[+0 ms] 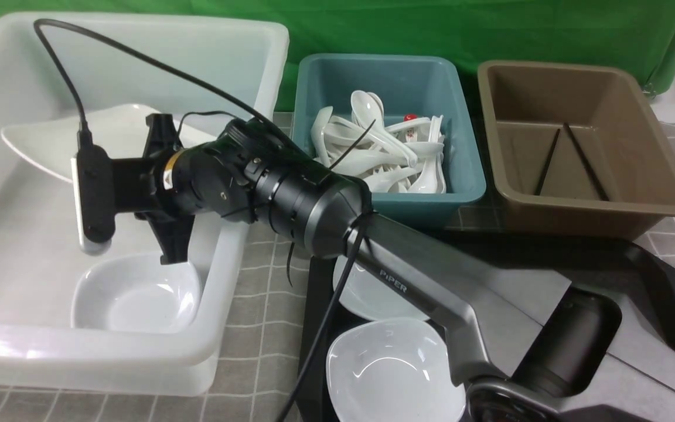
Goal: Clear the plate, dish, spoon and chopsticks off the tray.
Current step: Use the right arm to put the plate into the large storage box on the left, then use the left arm to grab a small plate from the dinner plate
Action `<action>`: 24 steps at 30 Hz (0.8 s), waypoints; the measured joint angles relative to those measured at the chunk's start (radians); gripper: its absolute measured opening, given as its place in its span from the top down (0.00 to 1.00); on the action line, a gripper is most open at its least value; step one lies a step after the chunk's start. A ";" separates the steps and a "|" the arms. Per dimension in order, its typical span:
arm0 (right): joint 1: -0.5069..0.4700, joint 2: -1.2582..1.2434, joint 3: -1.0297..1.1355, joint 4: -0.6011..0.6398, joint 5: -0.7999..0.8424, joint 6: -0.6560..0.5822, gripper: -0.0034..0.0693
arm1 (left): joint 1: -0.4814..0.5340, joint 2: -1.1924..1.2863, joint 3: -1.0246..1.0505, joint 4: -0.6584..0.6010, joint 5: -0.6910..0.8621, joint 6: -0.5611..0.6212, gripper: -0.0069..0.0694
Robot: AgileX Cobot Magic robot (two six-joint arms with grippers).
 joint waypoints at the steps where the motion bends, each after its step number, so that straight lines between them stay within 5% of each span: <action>1: 0.000 0.000 0.008 -0.001 -0.013 0.000 0.80 | 0.000 0.000 0.000 -0.007 0.000 0.006 0.90; 7: 0.001 -0.004 0.015 -0.005 -0.011 0.058 0.43 | 0.000 0.000 0.000 -0.021 0.000 0.008 0.90; 12: 0.028 -0.067 0.015 -0.024 0.056 0.091 0.30 | 0.000 0.000 0.000 -0.022 0.000 0.009 0.90; 17: 0.064 -0.224 0.015 -0.029 0.275 0.169 0.34 | 0.000 0.016 0.000 -0.022 0.000 0.009 0.90; 24: 0.067 -0.462 0.015 -0.115 0.668 0.477 0.67 | 0.000 0.127 -0.001 -0.084 -0.026 0.077 0.90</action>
